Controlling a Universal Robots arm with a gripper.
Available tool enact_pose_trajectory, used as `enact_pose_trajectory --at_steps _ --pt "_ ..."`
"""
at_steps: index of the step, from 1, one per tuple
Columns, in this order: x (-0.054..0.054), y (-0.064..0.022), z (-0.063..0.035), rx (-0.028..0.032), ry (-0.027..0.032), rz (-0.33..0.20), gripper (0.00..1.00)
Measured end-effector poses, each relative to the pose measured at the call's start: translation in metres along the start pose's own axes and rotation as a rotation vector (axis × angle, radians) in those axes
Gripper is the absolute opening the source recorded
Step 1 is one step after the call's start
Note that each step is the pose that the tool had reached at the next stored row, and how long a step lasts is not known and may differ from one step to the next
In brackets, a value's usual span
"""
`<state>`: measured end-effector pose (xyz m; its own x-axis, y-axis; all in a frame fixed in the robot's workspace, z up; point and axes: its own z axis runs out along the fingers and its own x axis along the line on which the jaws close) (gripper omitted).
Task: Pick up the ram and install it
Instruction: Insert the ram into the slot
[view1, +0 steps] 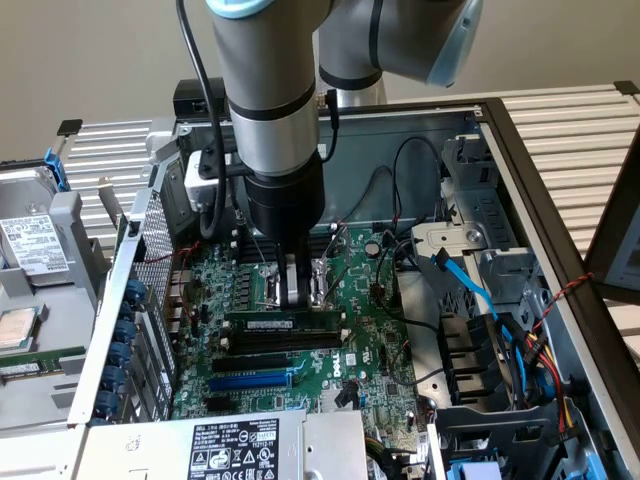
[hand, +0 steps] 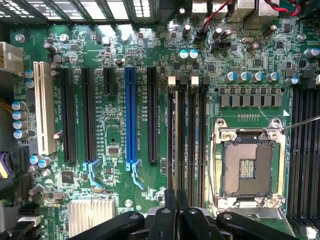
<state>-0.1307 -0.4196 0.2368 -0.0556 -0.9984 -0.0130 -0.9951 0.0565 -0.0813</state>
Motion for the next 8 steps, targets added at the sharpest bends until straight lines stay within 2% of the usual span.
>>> enact_pose_trajectory --at_steps 3,8 --pt "0.0000 0.0016 0.0004 0.0020 0.0000 0.000 0.12" --pt "0.0001 0.0038 0.0024 0.0139 -0.0008 0.000 0.12"
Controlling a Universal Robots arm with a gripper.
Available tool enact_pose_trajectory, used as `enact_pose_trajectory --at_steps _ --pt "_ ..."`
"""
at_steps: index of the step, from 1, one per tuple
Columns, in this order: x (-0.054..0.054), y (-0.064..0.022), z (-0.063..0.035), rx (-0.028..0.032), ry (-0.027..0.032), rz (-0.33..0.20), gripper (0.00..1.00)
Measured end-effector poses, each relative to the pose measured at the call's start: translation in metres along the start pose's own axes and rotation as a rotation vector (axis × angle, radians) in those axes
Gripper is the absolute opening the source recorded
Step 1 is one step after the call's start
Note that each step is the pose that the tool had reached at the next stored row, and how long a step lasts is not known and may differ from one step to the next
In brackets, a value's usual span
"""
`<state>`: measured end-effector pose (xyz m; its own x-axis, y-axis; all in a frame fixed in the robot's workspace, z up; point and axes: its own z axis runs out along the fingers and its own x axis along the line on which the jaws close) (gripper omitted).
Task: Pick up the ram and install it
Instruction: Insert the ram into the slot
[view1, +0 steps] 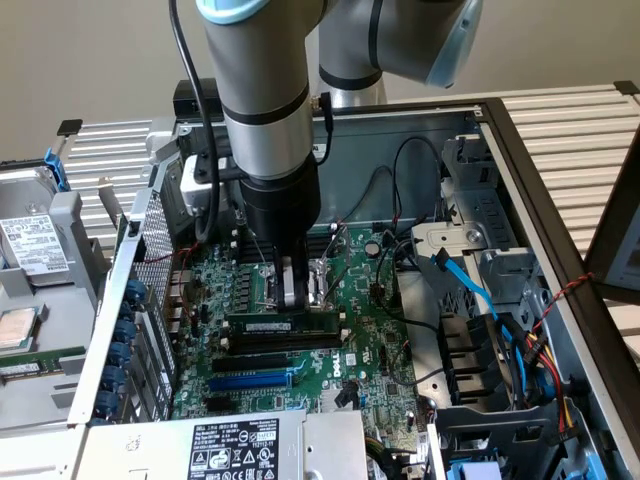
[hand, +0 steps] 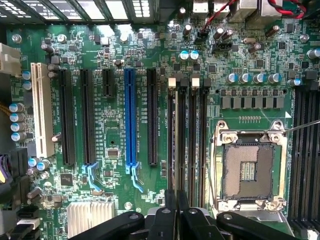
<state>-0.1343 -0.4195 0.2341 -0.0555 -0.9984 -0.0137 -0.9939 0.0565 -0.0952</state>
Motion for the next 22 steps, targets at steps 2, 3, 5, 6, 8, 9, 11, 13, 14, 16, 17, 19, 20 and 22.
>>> enact_pose_trajectory --at_steps 2,3,5,6,8,9,11,13,14,16,17,19,20,22 --pt "0.0001 0.0009 0.0007 0.0035 -0.0001 0.000 0.12" --pt "0.0001 0.0012 0.0008 0.0041 -0.0002 0.000 0.12" --pt "0.0001 0.0018 0.0012 0.0064 -0.0003 0.000 0.12" --pt "0.0002 0.0022 0.0015 0.0083 -0.0002 0.000 0.12" --pt "0.0002 0.0028 0.0019 0.0123 0.0000 0.000 0.12" --pt "0.0002 0.0030 0.0020 0.0140 0.0004 0.000 0.12" --pt "0.0002 0.0034 0.0023 0.0166 0.0010 0.000 0.12" --pt "0.0002 0.0039 0.0025 0.0192 0.0015 0.000 0.12" --pt "0.0003 0.0041 0.0025 0.0201 0.0016 0.000 0.12" --pt "0.0003 0.0042 0.0025 0.0203 0.0016 -0.001 0.12" --pt "0.0003 0.0044 0.0025 0.0203 0.0016 -0.001 0.12" --pt "0.0003 0.0051 0.0024 0.0206 0.0017 0.000 0.12" --pt "0.0004 0.0056 0.0023 0.0211 0.0017 0.000 0.12" --pt "0.0004 0.0063 0.0023 0.0226 0.0016 0.000 0.12"
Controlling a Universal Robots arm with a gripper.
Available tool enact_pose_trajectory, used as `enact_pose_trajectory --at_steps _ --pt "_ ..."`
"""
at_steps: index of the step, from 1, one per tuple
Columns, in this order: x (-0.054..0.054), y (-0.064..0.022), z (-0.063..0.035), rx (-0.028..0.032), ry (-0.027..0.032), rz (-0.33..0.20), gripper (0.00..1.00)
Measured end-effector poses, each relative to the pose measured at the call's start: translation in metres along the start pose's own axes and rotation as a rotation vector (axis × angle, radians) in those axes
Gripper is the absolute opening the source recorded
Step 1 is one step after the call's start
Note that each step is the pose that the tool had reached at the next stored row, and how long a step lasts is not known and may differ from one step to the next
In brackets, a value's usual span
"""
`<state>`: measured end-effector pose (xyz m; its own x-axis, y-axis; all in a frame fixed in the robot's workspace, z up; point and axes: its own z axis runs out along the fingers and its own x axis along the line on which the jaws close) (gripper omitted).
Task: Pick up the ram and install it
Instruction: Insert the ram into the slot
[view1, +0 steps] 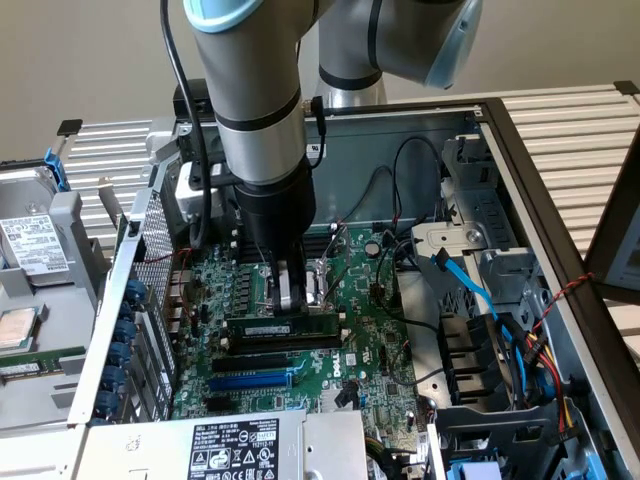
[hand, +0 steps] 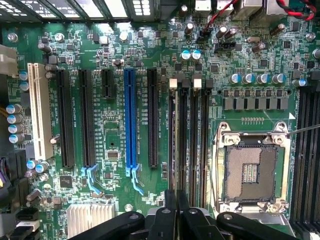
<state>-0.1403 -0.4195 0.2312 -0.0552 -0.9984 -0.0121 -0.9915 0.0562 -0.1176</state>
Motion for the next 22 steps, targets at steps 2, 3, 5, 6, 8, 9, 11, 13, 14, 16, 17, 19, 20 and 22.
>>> enact_pose_trajectory --at_steps 2,3,5,6,8,9,11,13,14,16,17,19,20,22 --pt "0.0000 0.0006 -0.0001 0.0021 0.0002 0.000 0.12" --pt "0.0001 0.0009 -0.0001 0.0037 0.0004 0.000 0.12" --pt "0.0001 0.0011 -0.0001 0.0072 0.0006 0.000 0.12" --pt "0.0001 0.0011 -0.0001 0.0084 0.0006 0.000 0.12" --pt "0.0001 0.0012 -0.0001 0.0094 0.0007 0.000 0.12" --pt "0.0001 0.0012 -0.0001 0.0096 0.0007 0.000 0.12" --pt "0.0001 0.0012 -0.0001 0.0101 0.0006 0.000 0.12" --pt "0.0001 0.0013 -0.0001 0.0111 0.0006 0.000 0.12" --pt "0.0001 0.0014 -0.0001 0.0123 0.0005 0.000 0.12" --pt "0.0001 0.0017 0.0001 0.0164 0.0003 0.000 0.12" --pt "0.0001 0.0017 0.0001 0.0178 0.0002 0.000 0.12" --pt "0.0001 0.0020 0.0003 0.0199 0.0000 0.000 0.12" --pt "0.0001 0.0023 0.0002 0.0201 0.0001 0.000 0.12" --pt "0.0002 0.0034 0.0003 0.0206 0.0000 0.000 0.12"
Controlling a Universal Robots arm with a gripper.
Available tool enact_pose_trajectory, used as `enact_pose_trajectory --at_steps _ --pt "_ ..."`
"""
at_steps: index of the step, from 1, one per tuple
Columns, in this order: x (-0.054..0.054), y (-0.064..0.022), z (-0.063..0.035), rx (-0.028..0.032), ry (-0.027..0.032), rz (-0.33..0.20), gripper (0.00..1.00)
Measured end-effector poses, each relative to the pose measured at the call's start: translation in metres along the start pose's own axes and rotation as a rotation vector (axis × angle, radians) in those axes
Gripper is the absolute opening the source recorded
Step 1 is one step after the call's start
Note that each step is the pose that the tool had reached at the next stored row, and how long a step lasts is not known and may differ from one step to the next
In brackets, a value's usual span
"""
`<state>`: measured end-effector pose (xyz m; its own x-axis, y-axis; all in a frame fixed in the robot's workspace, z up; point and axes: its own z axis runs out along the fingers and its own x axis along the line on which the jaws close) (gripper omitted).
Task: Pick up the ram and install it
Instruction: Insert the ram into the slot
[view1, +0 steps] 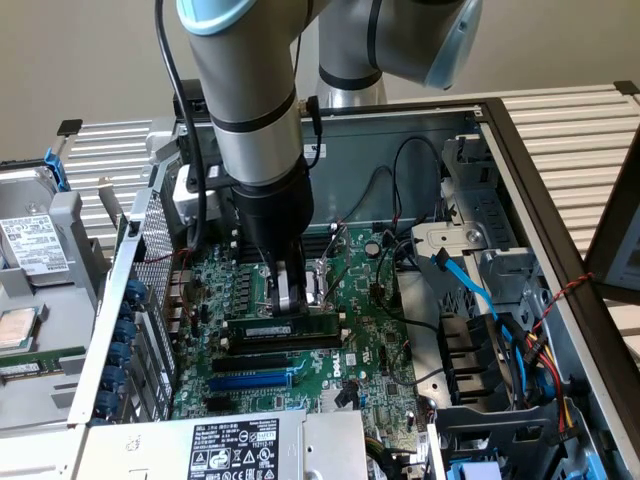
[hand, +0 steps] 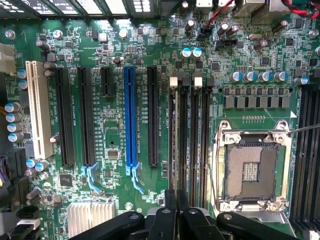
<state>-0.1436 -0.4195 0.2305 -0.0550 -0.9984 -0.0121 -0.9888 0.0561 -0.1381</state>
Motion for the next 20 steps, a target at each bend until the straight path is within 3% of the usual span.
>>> enact_pose_trajectory --at_steps 13,20 --pt "0.0000 0.0010 0.0018 0.0069 -0.0004 0.000 0.12" --pt "0.0001 0.0010 0.0018 0.0068 -0.0003 0.000 0.12"
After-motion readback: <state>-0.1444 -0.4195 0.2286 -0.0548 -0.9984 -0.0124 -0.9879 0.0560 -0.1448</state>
